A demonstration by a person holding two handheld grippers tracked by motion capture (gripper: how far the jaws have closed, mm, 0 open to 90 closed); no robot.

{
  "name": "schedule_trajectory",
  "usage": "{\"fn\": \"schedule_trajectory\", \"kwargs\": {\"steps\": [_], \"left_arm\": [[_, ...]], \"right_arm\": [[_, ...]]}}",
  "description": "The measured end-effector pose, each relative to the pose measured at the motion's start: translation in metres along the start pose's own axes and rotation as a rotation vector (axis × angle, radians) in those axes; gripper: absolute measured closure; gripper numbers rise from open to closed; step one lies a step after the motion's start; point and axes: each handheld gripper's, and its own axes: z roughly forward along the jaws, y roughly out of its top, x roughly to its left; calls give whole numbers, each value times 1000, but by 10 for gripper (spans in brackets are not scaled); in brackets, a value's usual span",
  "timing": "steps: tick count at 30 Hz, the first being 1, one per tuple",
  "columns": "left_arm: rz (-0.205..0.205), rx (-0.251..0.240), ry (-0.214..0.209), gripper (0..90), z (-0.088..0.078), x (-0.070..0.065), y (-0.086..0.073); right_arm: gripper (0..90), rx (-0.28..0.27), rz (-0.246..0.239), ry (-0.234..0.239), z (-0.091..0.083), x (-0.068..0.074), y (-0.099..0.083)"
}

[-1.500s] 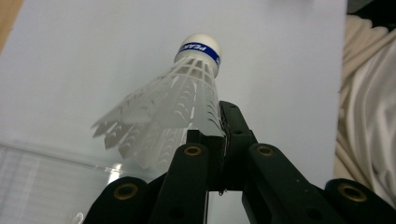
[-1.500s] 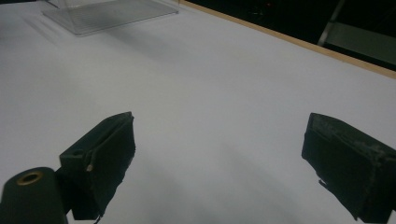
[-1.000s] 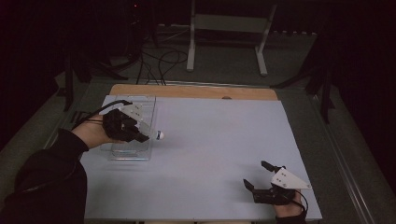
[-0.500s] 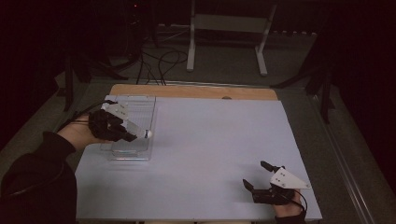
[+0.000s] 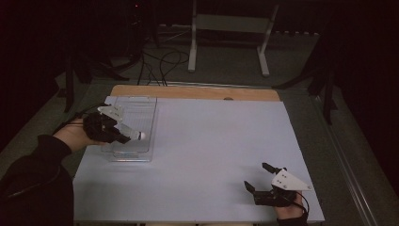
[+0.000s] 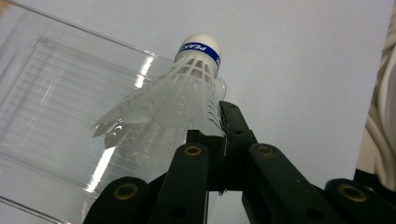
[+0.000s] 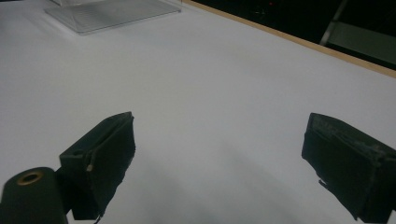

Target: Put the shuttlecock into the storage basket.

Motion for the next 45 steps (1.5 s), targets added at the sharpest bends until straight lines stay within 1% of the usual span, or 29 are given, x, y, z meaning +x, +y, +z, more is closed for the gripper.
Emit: {"fn": "schedule_trajectory", "kwargs": {"steps": [3, 4, 6, 8, 13, 15, 24, 32, 36, 40, 45], "left_arm": [[12, 0, -6, 900, 4, 0, -1], [5, -5, -8, 900, 5, 1, -1], [8, 0, -10, 900, 7, 1, -1], [1, 3, -12, 900, 10, 2, -1], [2, 10, -12, 900, 16, 4, -2], [-6, 8, -11, 900, 19, 5, -3], [-35, 29, -12, 900, 32, 11, -9], [-41, 31, 3, 898, 38, 12, -11], [-57, 37, -8, 898, 43, 13, -13], [-58, 49, -11, 898, 46, 14, -13], [-70, 63, -19, 898, 51, 14, -13]], "right_arm": [[94, 1, 0, 0, 0, 0, 0], [94, 3, -1, 0, 0, 0, 0], [94, 4, 2, 1, 0, 0, 0], [94, 3, 0, 0, 0, 0, 0], [94, 4, 0, 1, 0, 0, 0], [94, 3, -1, 0, 0, 0, 0], [95, 6, -1, 1, 0, -1, 0], [95, 8, -1, -1, 0, -1, 0], [96, 8, -3, -1, 0, 0, 0], [96, 11, -2, 0, 0, 0, 0], [95, 10, -3, -1, 0, 0, 0]]}}
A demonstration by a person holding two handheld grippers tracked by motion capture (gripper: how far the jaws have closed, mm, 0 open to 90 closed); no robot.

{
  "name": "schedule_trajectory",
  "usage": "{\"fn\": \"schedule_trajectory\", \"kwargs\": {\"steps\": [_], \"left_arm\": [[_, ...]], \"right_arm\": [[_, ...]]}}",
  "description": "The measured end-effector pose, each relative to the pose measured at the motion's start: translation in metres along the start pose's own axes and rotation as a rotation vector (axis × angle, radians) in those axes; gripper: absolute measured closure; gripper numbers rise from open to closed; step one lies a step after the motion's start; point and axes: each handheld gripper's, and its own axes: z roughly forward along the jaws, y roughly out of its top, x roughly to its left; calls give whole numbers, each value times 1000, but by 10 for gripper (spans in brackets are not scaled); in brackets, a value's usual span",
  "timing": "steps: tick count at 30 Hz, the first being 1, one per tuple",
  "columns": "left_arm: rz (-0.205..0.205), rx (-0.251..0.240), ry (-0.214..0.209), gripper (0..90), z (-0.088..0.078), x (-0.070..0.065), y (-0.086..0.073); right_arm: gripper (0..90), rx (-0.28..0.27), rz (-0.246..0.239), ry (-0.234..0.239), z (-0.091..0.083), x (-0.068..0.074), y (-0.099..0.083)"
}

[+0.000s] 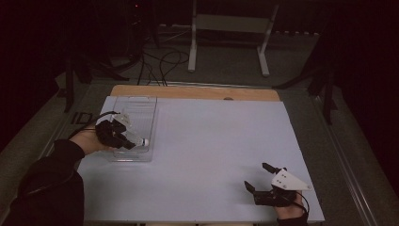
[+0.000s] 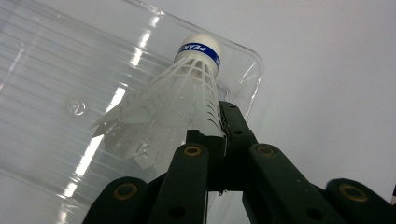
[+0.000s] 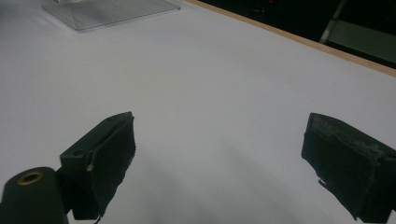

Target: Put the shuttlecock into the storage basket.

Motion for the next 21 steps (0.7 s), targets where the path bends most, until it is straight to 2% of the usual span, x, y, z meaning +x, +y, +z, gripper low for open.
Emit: {"fn": "schedule_trajectory", "kwargs": {"steps": [5, 7, 9, 10, 11, 12, 14, 16, 18, 21], "left_arm": [[-4, 0, -2, 897, 2, 2, 0], [-34, -1, -1, 875, 3, 3, -1], [-71, -12, 9, 770, 4, 5, -1], [-89, -7, 20, 679, 4, 5, -1], [-89, -7, 20, 601, 4, 5, -1], [-105, -12, 45, 564, 4, 6, -1], [-127, -28, 64, 448, 3, 7, 0], [-171, -39, 60, 330, 2, 9, 0], [-180, -50, 88, 183, 1, 9, 1], [-210, -51, 97, 48, -1, 10, 2]], "right_arm": [[96, 0, -1, 1, 0, 0, 0], [96, 0, 1, 1, 0, 0, 0], [96, 1, 0, 1, 0, 0, 0], [96, 2, 0, 0, 0, 0, 0], [96, 2, 0, 0, 0, 0, 0], [96, 2, 1, 0, 0, 0, 0], [96, 1, 0, -1, 0, 0, 0], [96, 1, 0, -2, 0, -1, 0], [96, 1, 0, -3, -1, 0, 0], [96, 2, 0, -3, -1, 0, 0]]}}
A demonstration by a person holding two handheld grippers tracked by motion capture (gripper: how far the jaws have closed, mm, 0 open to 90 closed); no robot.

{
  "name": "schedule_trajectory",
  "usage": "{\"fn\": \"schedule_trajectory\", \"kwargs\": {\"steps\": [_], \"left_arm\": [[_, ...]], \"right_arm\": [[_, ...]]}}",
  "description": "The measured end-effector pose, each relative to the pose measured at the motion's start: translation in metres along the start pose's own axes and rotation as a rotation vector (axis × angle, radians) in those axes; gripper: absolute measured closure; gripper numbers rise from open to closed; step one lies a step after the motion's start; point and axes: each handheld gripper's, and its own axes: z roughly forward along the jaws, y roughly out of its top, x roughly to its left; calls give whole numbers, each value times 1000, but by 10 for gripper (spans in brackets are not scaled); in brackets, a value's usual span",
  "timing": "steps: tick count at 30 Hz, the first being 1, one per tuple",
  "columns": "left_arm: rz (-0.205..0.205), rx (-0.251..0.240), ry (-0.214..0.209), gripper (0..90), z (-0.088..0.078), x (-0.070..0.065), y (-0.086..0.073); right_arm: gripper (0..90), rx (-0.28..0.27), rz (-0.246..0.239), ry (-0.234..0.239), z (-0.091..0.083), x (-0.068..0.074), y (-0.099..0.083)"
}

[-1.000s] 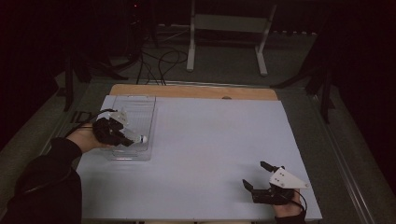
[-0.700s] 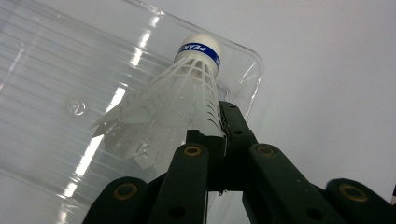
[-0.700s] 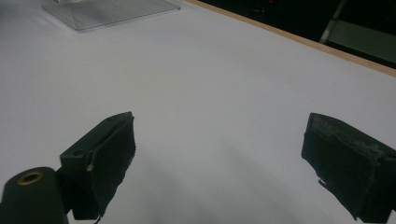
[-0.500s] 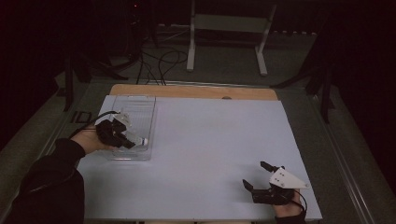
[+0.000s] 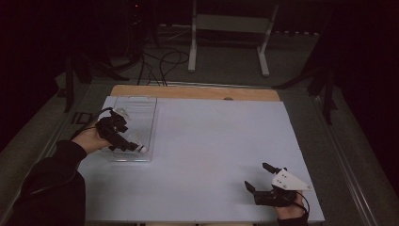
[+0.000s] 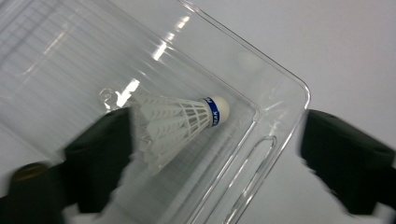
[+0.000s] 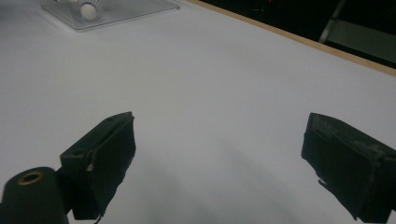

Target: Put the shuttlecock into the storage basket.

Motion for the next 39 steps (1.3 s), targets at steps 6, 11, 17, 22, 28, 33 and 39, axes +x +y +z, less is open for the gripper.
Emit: {"fn": "schedule_trajectory", "kwargs": {"steps": [6, 11, 17, 22, 28, 33, 39], "left_arm": [[0, -9, -8, 1, -3, -3, 4], [11, -31, 2, 1, -3, -6, 5], [38, -26, 16, 0, -2, -10, 5], [43, -29, 14, 0, -2, -16, 7], [55, -33, 24, 0, -2, -21, 11], [59, -36, 25, 0, -2, -25, 15], [72, -55, 25, 0, -4, -32, 19]], "right_arm": [[96, 0, 0, 0, 0, 0, 0], [96, 0, 0, 0, 0, 0, 0], [96, 0, 1, 4, 0, 0, 0], [96, 0, 2, 2, 0, 0, 0], [96, 0, 2, 5, 0, 0, 0], [96, 1, 3, 5, 0, 0, 0], [96, 1, 3, 5, 0, 0, 0]]}}
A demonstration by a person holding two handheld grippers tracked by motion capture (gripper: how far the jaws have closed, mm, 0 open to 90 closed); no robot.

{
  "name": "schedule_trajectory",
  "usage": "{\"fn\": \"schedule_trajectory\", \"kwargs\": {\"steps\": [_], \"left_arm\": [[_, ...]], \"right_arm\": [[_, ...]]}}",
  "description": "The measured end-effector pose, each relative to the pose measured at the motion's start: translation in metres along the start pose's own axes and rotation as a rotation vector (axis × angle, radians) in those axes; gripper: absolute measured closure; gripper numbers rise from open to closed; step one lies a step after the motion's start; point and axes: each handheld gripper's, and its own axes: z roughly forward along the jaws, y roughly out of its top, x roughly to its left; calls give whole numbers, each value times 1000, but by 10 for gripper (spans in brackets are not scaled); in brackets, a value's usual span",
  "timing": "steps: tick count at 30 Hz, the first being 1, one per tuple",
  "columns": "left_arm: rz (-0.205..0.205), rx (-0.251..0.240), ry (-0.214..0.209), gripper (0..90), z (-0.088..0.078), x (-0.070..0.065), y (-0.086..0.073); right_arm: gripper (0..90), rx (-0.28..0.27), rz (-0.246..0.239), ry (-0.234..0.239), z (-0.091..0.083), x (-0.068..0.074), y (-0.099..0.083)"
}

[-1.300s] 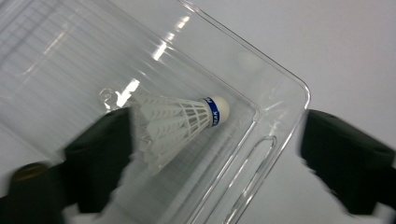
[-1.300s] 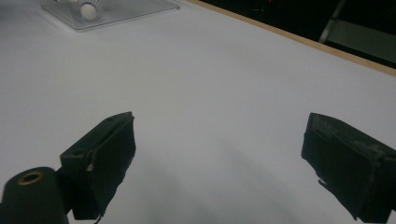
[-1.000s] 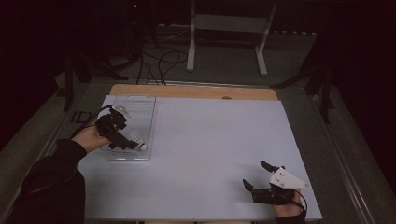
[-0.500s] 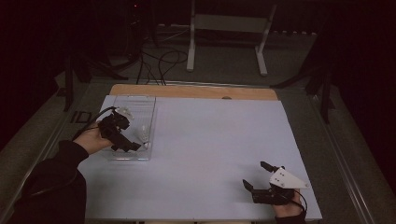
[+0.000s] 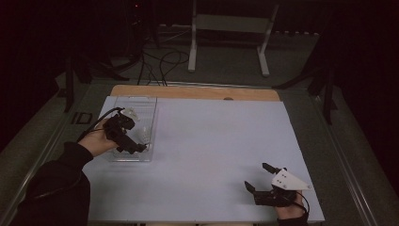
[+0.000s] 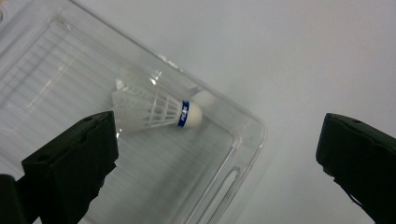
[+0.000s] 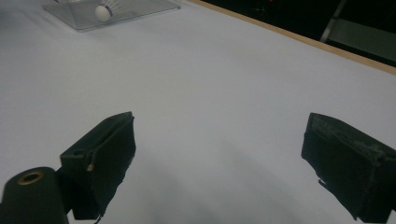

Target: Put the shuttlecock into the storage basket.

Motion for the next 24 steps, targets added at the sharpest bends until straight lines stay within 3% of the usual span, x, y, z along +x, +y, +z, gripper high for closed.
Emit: {"fn": "schedule_trajectory", "kwargs": {"steps": [14, 24], "left_arm": [[37, -49, -25, 0, 6, -20, 16], [70, -96, -7, 0, 11, -36, 32]], "right_arm": [[96, -5, -1, 0, 0, 0, 0], [96, -7, 9, 2, -1, -1, 0]]}}
